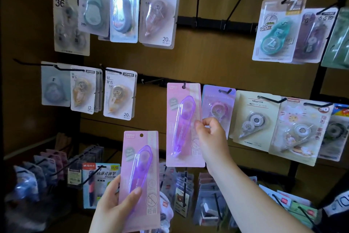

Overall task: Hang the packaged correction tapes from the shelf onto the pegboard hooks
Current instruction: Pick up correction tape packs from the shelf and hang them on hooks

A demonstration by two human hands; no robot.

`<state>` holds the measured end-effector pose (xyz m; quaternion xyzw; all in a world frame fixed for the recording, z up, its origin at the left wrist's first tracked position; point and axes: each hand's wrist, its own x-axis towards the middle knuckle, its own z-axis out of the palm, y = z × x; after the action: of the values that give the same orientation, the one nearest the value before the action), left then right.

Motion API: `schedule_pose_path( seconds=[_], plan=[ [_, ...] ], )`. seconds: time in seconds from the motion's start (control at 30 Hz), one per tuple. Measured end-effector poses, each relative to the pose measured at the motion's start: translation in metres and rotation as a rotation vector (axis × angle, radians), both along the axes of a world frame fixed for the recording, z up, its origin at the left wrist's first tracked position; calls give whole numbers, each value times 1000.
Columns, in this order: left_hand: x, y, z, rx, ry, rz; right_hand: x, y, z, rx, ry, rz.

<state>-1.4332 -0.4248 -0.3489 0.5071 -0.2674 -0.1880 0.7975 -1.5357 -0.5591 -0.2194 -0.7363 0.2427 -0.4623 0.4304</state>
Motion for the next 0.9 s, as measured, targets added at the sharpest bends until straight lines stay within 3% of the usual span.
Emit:
schedule_pose_path(
  seconds=[0.7,0.9],
  plan=[
    [16,-3,16,-8,-31,-38,76,-64,7,12,175,-209],
    [11,-3,19,-46,-42,-52,56,-25,-13,2,-82,-124]
  ],
)
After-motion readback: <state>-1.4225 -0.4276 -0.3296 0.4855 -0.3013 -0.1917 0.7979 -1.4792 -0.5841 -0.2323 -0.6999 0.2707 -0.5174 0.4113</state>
